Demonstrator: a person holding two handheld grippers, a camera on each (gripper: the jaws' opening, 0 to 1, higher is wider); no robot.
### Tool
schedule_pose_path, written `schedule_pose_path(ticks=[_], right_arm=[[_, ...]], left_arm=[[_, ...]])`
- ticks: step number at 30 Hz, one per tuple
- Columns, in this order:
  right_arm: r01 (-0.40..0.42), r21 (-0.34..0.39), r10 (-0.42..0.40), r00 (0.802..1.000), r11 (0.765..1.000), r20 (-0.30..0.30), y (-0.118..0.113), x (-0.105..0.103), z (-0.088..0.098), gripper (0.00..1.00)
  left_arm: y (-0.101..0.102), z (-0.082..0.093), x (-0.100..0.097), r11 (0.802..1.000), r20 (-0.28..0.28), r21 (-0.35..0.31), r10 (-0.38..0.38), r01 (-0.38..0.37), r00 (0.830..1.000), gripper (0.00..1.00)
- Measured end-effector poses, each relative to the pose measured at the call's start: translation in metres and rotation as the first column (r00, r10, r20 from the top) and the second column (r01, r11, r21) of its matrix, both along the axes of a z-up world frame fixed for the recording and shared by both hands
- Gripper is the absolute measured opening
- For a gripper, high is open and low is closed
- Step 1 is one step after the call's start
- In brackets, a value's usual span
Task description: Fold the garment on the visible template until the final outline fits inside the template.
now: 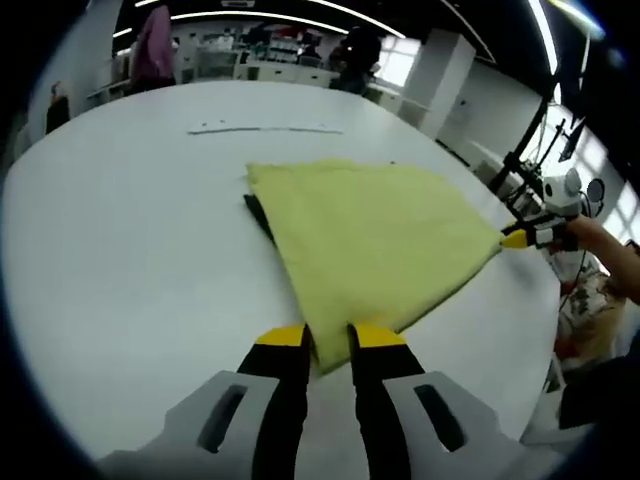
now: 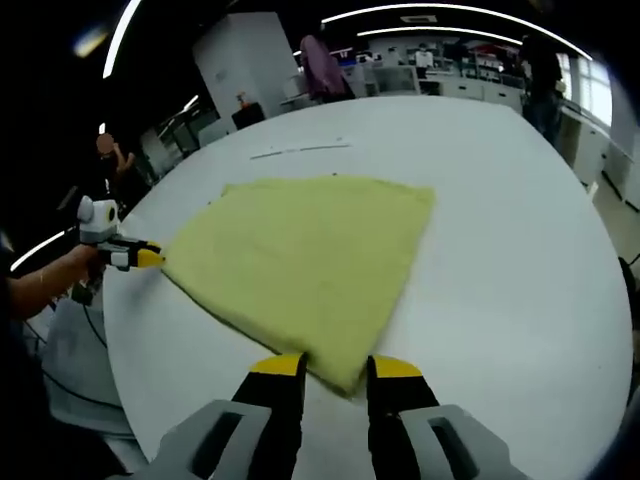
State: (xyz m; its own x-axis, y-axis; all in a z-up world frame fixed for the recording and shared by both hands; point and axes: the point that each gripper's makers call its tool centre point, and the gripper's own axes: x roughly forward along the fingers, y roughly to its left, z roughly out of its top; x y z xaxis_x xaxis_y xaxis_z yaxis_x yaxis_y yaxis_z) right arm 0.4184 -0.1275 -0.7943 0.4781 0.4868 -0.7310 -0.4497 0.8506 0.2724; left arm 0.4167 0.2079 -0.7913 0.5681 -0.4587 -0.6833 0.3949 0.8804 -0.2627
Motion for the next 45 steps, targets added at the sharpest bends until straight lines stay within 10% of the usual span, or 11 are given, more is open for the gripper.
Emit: schedule_pose_path(ticks=[9,45], right_arm=[[0.008,0.039,-0.009,1.000,0.999,0.004,0.002,-0.002,-0.001,0.01],[-0.110,0.022,0.110,0.994,0.994,-0.011,0.000,-0.067,0.003,0.00]], left_arm=[[0.002,-0.002,-0.010,1.000,-0.039,-0.021,0.008,-0.009,0.999,0.00],[0.007,0.000,-0.058,1.000,-0.018,0.001,0.001,-0.001,1.000,0.00]])
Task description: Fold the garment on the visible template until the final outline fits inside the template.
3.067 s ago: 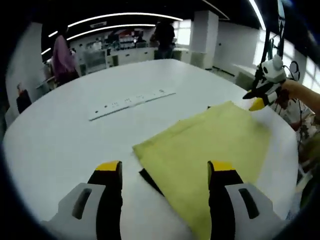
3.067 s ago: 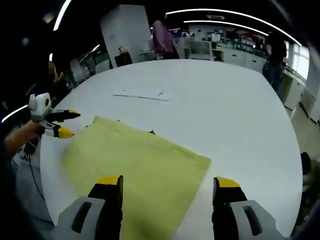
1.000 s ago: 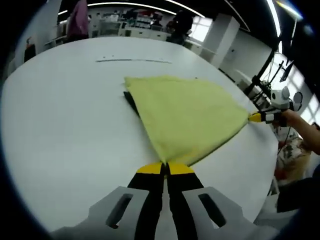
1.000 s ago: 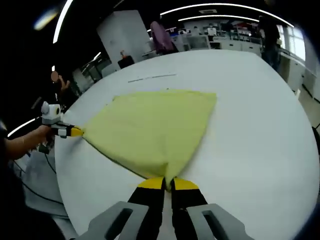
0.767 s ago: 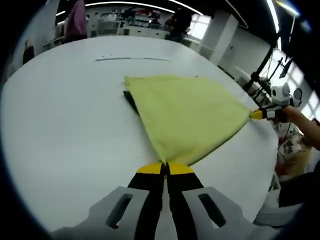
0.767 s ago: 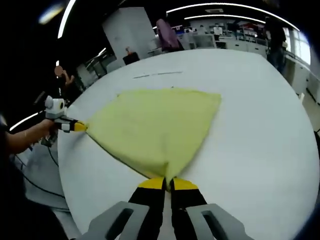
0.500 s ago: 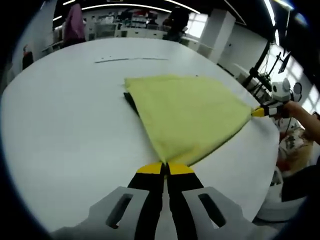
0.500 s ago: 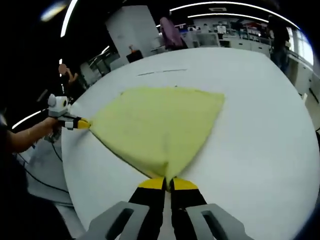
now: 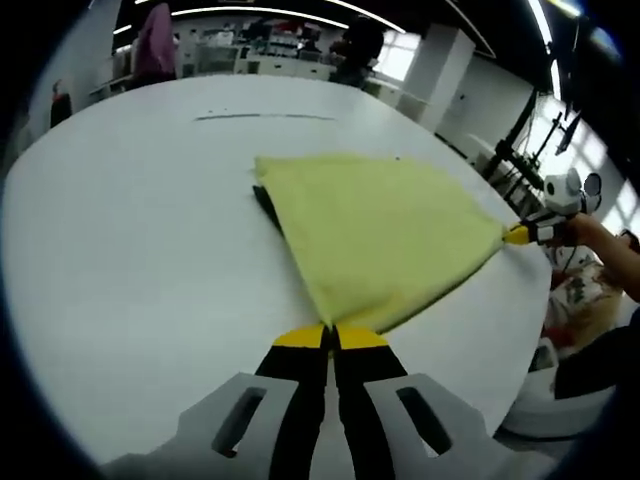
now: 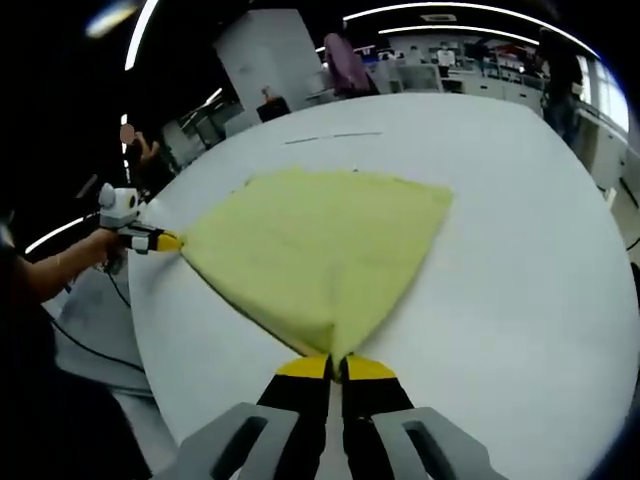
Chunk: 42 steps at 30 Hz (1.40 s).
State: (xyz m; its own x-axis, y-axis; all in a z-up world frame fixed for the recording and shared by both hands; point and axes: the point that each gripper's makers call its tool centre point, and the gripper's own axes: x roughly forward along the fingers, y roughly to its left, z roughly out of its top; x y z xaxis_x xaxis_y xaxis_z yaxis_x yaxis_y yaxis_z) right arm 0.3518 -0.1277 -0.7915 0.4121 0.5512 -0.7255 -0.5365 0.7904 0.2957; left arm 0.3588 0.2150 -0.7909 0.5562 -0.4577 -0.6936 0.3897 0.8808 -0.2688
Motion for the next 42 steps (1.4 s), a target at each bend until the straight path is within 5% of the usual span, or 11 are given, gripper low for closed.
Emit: schedule_pose_path(ticks=[19,30,42], right_arm=[[0.057,-0.012,-0.057,0.998,0.998,-0.007,-0.014,-0.001,0.001,0.00],[0.096,-0.073,-0.093,0.995,0.993,0.034,-0.025,0.005,0.009,0.00],[0.064,-0.057,-0.057,0.993,0.996,0.107,-0.010,0.007,0.035,0.49]], left_arm=[[0.001,-0.001,-0.007,0.999,-0.002,-0.009,0.042,-0.042,0.999,0.00],[0.007,0.005,-0.009,0.999,0.016,0.006,0.049,-0.049,0.999,0.14],[-0.004,0.033,-0.007,0.999,0.093,-0.044,0.029,-0.025,0.995,0.45]])
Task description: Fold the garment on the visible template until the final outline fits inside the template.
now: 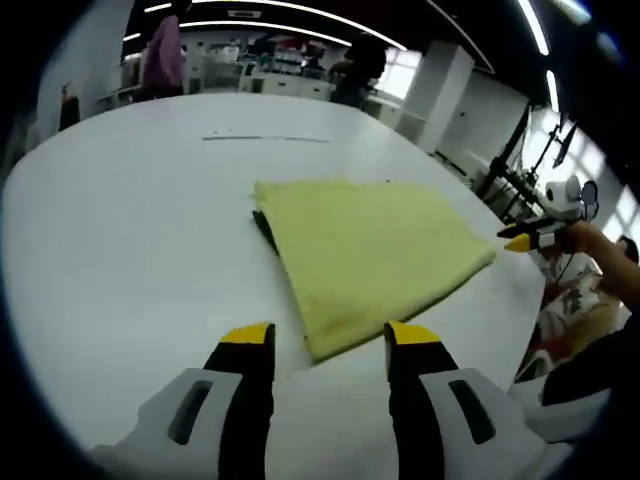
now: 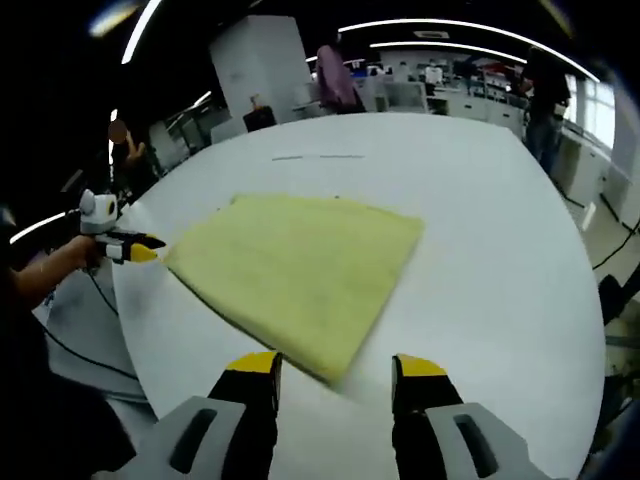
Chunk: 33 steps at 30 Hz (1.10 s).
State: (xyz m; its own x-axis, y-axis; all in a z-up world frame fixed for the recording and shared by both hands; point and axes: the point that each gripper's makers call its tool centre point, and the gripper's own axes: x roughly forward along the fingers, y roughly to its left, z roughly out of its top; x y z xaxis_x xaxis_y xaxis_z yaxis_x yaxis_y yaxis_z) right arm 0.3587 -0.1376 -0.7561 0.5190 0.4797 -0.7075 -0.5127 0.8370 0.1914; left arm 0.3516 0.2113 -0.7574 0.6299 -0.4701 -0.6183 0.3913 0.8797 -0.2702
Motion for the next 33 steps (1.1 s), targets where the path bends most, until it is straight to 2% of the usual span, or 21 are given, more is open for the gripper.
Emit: schedule_pose_path(ticks=[3,5,7,10,12,18,23,28,33], right_arm=[[-0.017,0.012,0.016,1.000,1.000,0.022,0.006,-0.001,0.009,0.57],[-0.029,0.032,0.027,0.998,0.999,0.048,0.011,-0.002,0.017,0.61],[-0.033,0.040,0.031,0.998,0.999,0.060,0.014,-0.003,0.022,0.65],[-0.046,0.045,0.042,0.995,0.998,0.093,0.019,-0.006,0.031,0.72],[-0.053,0.038,0.048,0.991,0.998,0.122,0.020,-0.007,0.036,0.77],[-0.051,0.044,0.044,0.988,0.998,0.148,0.021,-0.013,0.045,0.86],[-0.065,0.056,0.054,0.982,0.996,0.182,0.027,-0.017,0.055,0.94],[-0.082,0.049,0.070,0.976,0.995,0.207,0.033,-0.020,0.060,0.99],[-0.080,0.058,0.065,0.973,0.995,0.221,0.038,-0.022,0.064,0.99]], left_arm=[[-0.005,0.012,0.003,1.000,0.064,-0.003,-0.022,0.022,0.998,0.52],[-0.007,0.019,0.003,1.000,0.084,-0.013,-0.022,0.024,0.996,0.57],[-0.011,0.028,0.007,0.999,0.139,-0.020,-0.033,0.037,0.990,0.60],[-0.012,0.034,0.006,0.999,0.165,0.002,-0.052,0.053,0.985,0.67],[-0.012,0.038,0.005,0.998,0.173,0.013,-0.064,0.062,0.983,0.71],[-0.015,0.050,0.000,0.996,0.216,0.024,-0.092,0.089,0.972,0.85],[-0.018,0.055,-0.002,0.995,0.220,0.021,-0.105,0.102,0.970,0.99],[-0.018,0.056,-0.002,0.993,0.227,0.034,-0.122,0.117,0.966,0.99],[-0.017,0.059,-0.003,0.993,0.233,0.034,-0.116,0.111,0.966,0.99]])
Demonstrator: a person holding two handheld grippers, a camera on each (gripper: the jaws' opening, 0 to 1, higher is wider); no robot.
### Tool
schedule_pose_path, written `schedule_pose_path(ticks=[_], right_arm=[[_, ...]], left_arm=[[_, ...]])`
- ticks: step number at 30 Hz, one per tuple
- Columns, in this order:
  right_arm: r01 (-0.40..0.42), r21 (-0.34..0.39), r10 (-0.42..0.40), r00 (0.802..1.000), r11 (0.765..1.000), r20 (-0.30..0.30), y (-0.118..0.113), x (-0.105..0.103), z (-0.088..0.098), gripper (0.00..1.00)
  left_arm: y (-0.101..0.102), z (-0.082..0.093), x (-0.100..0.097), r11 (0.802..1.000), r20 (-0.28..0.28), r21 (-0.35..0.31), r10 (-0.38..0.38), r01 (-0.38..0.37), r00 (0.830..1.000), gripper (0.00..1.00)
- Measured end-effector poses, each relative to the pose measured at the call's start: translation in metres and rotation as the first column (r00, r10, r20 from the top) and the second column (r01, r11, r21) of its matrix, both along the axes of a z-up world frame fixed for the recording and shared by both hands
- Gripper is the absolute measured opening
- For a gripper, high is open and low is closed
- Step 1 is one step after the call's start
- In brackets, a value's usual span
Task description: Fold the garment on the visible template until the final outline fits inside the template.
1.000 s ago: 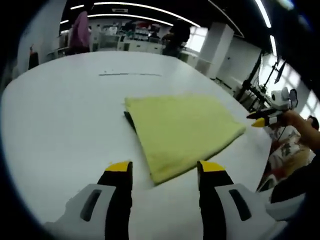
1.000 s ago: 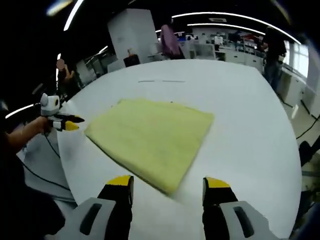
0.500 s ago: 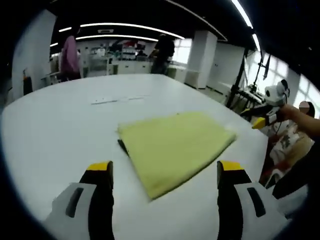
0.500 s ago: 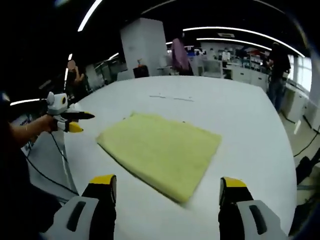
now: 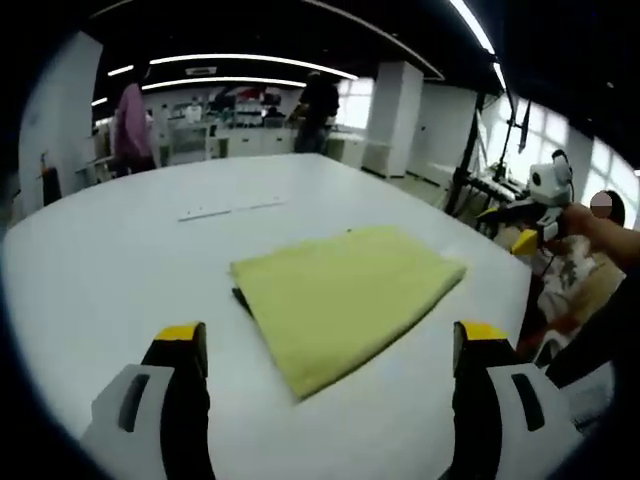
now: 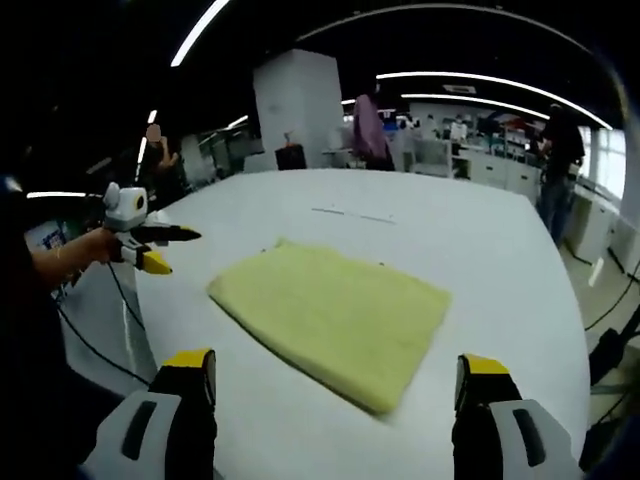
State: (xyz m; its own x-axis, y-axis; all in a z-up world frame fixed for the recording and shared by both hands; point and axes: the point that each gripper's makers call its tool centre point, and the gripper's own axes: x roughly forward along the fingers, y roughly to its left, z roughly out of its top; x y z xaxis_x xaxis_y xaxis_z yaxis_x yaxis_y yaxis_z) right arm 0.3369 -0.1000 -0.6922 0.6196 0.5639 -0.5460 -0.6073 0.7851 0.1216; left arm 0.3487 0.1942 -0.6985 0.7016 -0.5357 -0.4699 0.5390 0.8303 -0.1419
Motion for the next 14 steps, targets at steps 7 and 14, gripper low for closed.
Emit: schedule_pose_path(ticks=[7,14], right_arm=[[0.025,-0.010,-0.025,1.000,1.000,0.003,0.0006,0.0005,-0.0045,0.99],[0.058,0.007,-0.058,0.998,0.998,0.016,-0.0013,0.0031,-0.0010,0.99]], left_arm=[[0.0039,0.0001,-0.0023,1.000,0.003,-0.006,0.008,-0.008,1.000,0.99],[0.0089,0.0000,-0.0042,1.000,0.005,-0.006,0.020,-0.020,1.000,0.99]])
